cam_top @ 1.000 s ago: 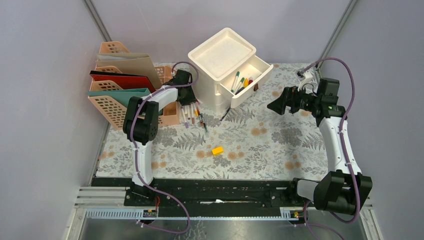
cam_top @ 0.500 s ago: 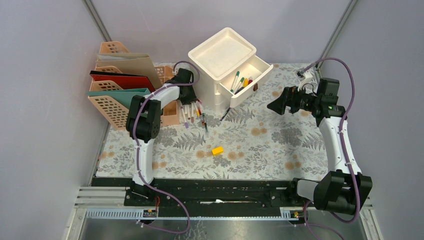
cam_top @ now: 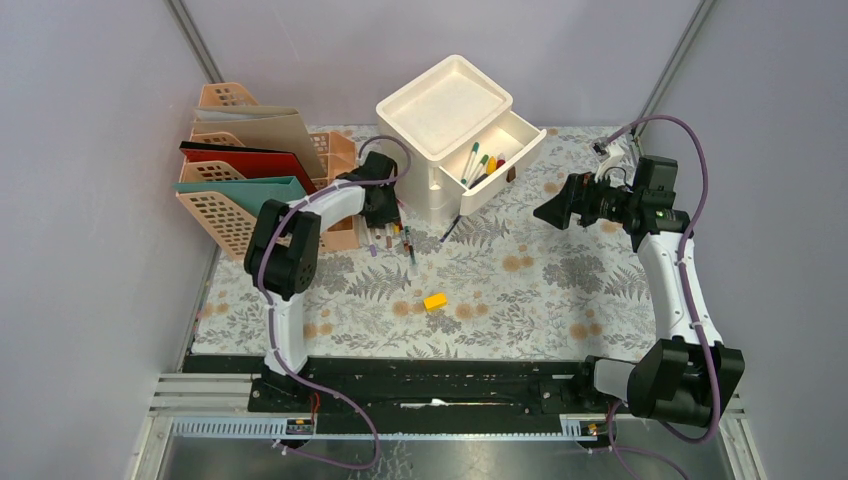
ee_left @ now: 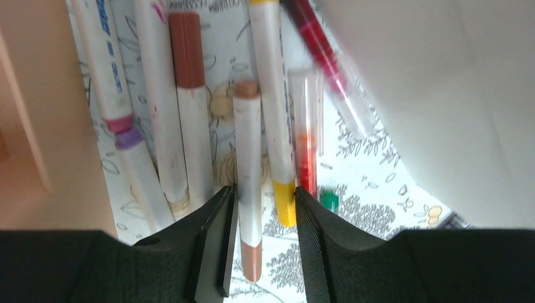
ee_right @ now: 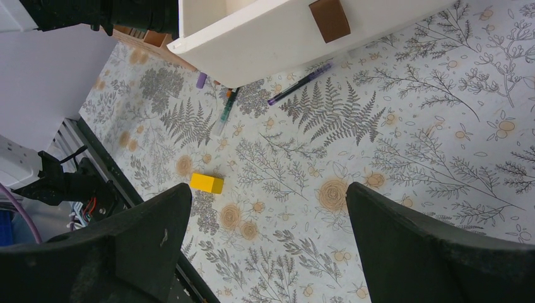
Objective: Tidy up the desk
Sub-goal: Pick up the stationery from the center of the board.
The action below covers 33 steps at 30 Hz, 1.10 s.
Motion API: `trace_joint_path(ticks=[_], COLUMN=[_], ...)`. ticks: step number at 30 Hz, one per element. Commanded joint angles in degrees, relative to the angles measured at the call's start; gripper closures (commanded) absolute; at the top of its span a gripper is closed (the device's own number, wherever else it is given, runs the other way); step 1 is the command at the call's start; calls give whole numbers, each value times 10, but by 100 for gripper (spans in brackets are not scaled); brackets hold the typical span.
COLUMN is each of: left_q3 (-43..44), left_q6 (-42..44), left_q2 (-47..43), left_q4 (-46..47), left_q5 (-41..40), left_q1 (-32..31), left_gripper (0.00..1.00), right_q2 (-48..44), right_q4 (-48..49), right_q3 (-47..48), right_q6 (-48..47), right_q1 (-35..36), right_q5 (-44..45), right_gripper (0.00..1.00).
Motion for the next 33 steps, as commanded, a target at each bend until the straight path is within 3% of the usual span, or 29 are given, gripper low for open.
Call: trace_joint_path(ticks=[1, 16, 33], left_q3=[-27, -73, -71], left_q6=[12, -17, -1], left_q2=[-52, -89, -63], left_q4=[14, 49, 35], left_q5=[-3, 22, -5], left_q1=[-1, 0, 1], left_gripper=[57, 62, 77], right_q2=[-1, -11, -10], right_q4=[20, 20, 20], right_q3=[2, -6, -6], right_q6=[4, 4, 3], right_q1=[-4, -3, -3], right_q5=[-20, -20, -19], right_gripper=[0, 1, 1])
